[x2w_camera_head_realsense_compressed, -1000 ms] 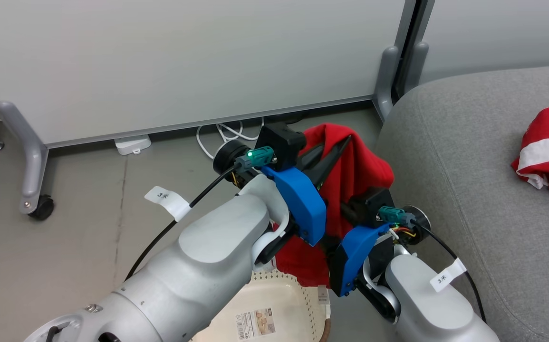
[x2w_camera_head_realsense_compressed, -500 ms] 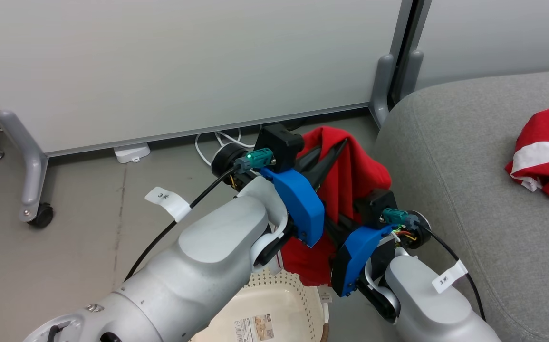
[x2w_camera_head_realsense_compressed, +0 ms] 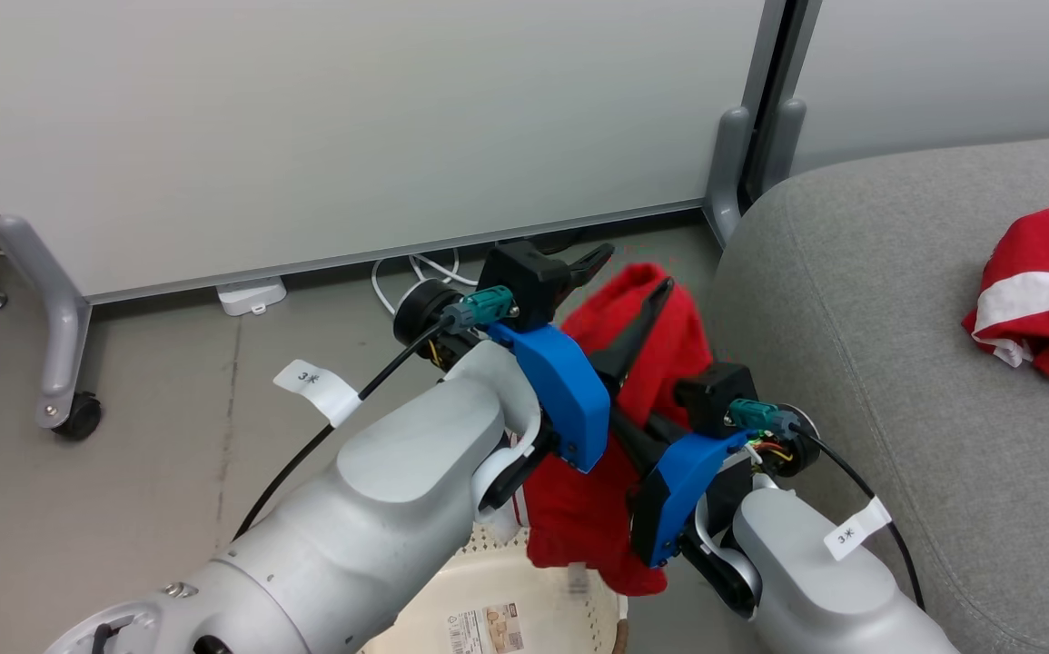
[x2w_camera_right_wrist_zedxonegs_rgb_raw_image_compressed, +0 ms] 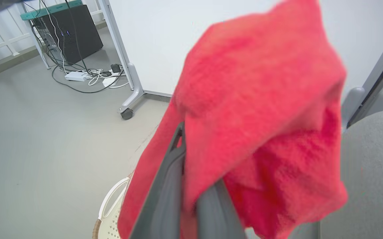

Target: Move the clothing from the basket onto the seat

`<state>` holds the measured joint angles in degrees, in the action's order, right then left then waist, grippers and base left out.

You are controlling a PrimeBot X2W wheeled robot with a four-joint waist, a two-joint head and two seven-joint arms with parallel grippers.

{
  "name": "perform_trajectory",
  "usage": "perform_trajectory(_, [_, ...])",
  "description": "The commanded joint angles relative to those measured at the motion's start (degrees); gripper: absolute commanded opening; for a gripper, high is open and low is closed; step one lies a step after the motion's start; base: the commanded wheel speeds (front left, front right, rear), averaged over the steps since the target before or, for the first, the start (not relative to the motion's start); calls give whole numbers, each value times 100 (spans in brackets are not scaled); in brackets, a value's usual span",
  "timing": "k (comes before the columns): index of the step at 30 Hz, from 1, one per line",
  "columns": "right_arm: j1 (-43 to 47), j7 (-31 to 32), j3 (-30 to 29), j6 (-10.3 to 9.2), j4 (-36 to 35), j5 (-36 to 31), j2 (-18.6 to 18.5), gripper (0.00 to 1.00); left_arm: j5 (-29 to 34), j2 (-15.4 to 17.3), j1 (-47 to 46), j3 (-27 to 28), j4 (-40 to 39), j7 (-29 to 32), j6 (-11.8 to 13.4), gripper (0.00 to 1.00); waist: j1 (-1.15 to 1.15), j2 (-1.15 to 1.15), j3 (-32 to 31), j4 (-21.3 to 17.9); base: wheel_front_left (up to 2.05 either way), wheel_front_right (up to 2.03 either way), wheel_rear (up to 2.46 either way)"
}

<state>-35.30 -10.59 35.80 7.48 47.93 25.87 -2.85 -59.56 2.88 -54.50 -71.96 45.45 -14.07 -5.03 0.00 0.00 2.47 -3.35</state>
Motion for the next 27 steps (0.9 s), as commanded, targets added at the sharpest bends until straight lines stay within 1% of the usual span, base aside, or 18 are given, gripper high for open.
perform_trajectory(1, [-138, -45, 20, 3, 26, 33, -7, 0, -43, 2, 10, -16, 45, -26, 33, 100, 0, 0, 0, 0, 0, 0, 0])
perform_trajectory(5, [-151, -98, 22, 3, 82, 48, -7, 0, -108, 2, 107, 35, 132, -55, 42, 100, 0, 0, -14, 5, 0, 0, 0])
perform_trajectory(8, [-182, -144, -20, 3, 125, 43, -7, 0, -130, 19, 191, 192, 198, -83, 35, 100, 0, 0, -17, 10, 0, 0, 0])
perform_trajectory(11, [-197, -190, -121, 3, 180, -3, -6, 0, -95, 107, 304, 369, 198, -116, 40, 100, 0, 0, -1, 37, 0, 0, 0])
perform_trajectory(13, [-207, -226, -215, 3, 204, -32, -7, 0, -20, 189, 372, 610, 60, -119, 57, 100, 0, 0, 15, 49, 0, 0, 0])
perform_trajectory(16, [-223, -269, -335, 3, 193, -102, -7, 0, 272, 367, 658, 1021, -277, -117, 136, 100, 0, 0, 48, 59, 0, 0, 0])
perform_trajectory(19, [-215, -283, -431, 3, 135, -157, -7, 0, 641, 564, 1017, 1579, -754, -118, 184, 100, 0, 0, 87, 61, 0, 0, 0])
perform_trajectory(24, [-171, -317, -597, 3, -6, -272, -7, 0, 1454, 893, 1953, 2394, -1489, -115, 174, 100, 0, 0, 162, 16, 0, 0, 0])
perform_trajectory(27, [-103, -323, -699, 3, -95, -325, -5, 0, 1879, 998, 2472, 2836, -1824, -114, 112, 100, 0, 0, 203, -15, 0, 0, 0])
